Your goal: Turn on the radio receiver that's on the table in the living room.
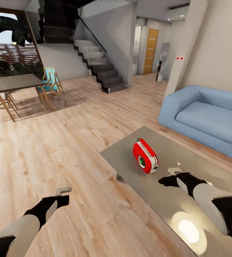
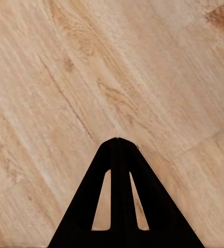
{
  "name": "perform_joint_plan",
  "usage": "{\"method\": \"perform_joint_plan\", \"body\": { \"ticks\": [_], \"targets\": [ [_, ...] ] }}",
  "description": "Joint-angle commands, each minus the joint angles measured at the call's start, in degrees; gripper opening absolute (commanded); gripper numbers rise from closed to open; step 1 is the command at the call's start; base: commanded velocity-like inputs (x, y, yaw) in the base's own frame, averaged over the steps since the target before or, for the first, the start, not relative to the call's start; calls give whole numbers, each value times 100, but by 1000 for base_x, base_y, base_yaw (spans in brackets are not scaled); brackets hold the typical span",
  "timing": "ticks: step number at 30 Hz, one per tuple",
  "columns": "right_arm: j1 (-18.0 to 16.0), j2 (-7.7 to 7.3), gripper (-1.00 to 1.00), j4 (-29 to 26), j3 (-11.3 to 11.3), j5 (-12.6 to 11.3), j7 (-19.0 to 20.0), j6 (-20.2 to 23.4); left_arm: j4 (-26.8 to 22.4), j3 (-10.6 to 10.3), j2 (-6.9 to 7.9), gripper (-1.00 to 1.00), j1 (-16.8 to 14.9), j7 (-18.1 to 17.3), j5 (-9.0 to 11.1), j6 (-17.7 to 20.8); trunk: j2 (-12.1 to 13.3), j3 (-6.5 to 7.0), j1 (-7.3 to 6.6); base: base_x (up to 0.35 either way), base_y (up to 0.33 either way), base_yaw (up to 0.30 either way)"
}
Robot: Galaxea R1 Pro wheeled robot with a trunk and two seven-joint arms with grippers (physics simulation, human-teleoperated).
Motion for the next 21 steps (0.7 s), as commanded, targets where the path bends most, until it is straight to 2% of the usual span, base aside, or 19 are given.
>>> {"method": "perform_joint_plan", "body": {
  "ticks": [1,21],
  "targets": [
    [-1,0,100,0,1,0,0,0,0,0,0,-100,0,0,1,0,0,0,0,-294,0,0],
    [-2,-4,100,0,1,0,0,0,0,-1,0,-100,0,0,1,0,0,0,0,-289,0,0]
  ]
}}
